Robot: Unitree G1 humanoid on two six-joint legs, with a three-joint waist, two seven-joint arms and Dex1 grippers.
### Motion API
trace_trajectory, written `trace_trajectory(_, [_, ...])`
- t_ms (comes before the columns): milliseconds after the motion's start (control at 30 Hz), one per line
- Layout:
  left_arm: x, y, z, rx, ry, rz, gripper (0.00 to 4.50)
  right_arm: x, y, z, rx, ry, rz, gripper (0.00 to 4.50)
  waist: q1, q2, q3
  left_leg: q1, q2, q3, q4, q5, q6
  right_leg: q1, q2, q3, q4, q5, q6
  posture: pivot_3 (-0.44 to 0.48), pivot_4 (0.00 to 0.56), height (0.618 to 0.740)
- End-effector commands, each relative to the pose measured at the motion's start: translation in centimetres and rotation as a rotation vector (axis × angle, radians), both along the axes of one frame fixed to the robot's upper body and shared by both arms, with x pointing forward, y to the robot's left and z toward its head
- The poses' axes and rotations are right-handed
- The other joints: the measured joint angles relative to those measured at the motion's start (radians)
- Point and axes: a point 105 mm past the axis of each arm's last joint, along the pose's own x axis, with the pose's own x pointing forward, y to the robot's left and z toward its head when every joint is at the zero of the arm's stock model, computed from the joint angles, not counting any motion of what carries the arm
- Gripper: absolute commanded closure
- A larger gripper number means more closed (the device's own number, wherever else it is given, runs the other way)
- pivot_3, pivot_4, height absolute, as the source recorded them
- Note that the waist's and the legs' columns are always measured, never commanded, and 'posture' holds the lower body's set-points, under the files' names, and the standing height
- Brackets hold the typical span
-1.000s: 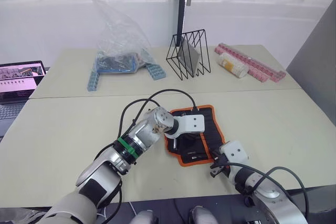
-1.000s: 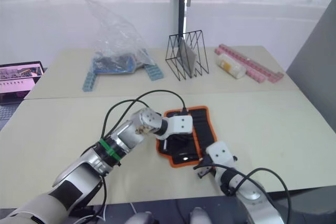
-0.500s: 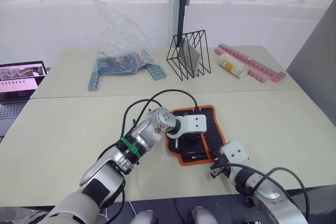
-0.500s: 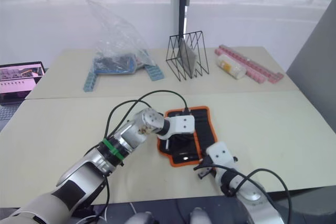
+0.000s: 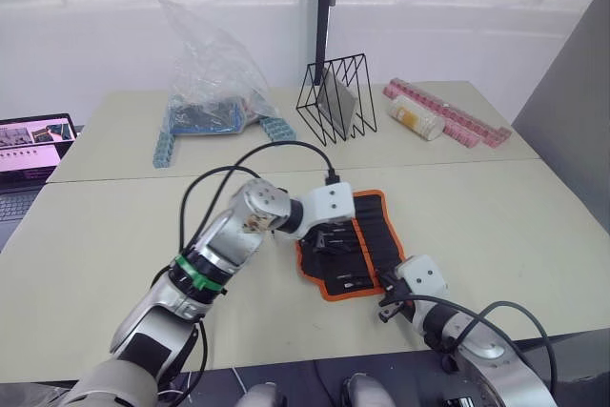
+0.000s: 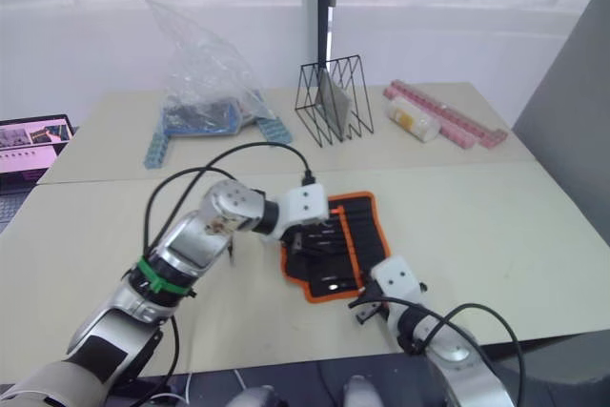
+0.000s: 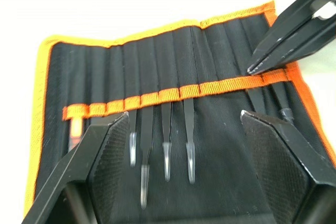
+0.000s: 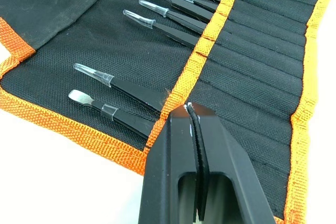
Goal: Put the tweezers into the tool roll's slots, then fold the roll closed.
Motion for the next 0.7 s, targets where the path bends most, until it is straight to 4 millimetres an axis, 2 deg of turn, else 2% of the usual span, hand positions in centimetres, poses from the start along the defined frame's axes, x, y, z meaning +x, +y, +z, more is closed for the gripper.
trace_trajectory(33, [0.2,3.4,1.5,-0.089,-0.013,0.108,0.86,-0.9,-0.2,-3.0,-0.016,0.143,0.005,4.50,-0.007,0.000,0.000,0.001,0.000,0.000,0.000,0.000,0.000,0.000,0.000,0.000,0.000,0.000,0.000,0.000,0.150,0.724])
trace_trajectory(167, [-0.3,9.0,0.9,-0.156,0.001,0.286,0.86,-0.8,-0.5,-2.9,-0.016,0.140,0.006,4.50,-0.010,0.000,0.000,0.001,0.001,0.000,-0.001,0.000,0.000,0.000,0.000,0.001,0.000,0.000,0.000,0.000,0.150,0.724])
trace_trajectory(300, [-1.8,13.5,0.0,-0.191,0.005,0.441,0.86,-0.7,-1.0,-2.7,-0.013,0.136,0.005,4.50,-0.007,0.000,0.000,0.002,0.000,0.000,-0.002,0.000,0.000,0.000,-0.001,0.001,-0.001,0.000,0.000,0.000,0.150,0.724])
trace_trajectory(367, [-3.0,16.0,-0.7,-0.213,0.022,0.538,0.37,-0.6,-1.2,-2.5,-0.005,0.130,0.006,4.50,-0.007,0.000,0.000,0.002,0.000,0.000,-0.002,0.000,0.000,0.001,-0.001,0.001,-0.001,0.000,0.000,0.000,0.150,0.724])
trace_trajectory(433, [-4.1,17.8,-1.2,-0.229,0.026,0.603,0.03,-0.6,-1.5,-2.5,-0.007,0.130,0.010,4.50,-0.006,0.001,0.000,0.004,0.000,0.000,-0.005,-0.003,0.004,0.001,-0.001,0.002,-0.002,0.000,0.000,0.000,0.150,0.724])
trace_trajectory(533, [-6.1,20.6,-1.7,-0.285,0.024,0.731,0.03,-0.5,-2.0,-2.4,-0.008,0.129,0.012,4.50,0.002,0.001,0.000,0.004,0.000,0.000,-0.005,-0.004,0.006,0.001,-0.001,0.001,-0.002,0.000,0.000,0.000,0.150,0.724])
trace_trajectory(700, [-10.0,23.9,-3.1,-0.367,0.020,0.869,0.03,-0.3,-2.3,-2.3,-0.006,0.123,0.022,4.50,0.014,0.000,0.000,0.010,0.000,0.000,-0.006,-0.005,0.008,0.004,-0.002,0.000,-0.005,0.000,-0.001,0.000,0.150,0.724])
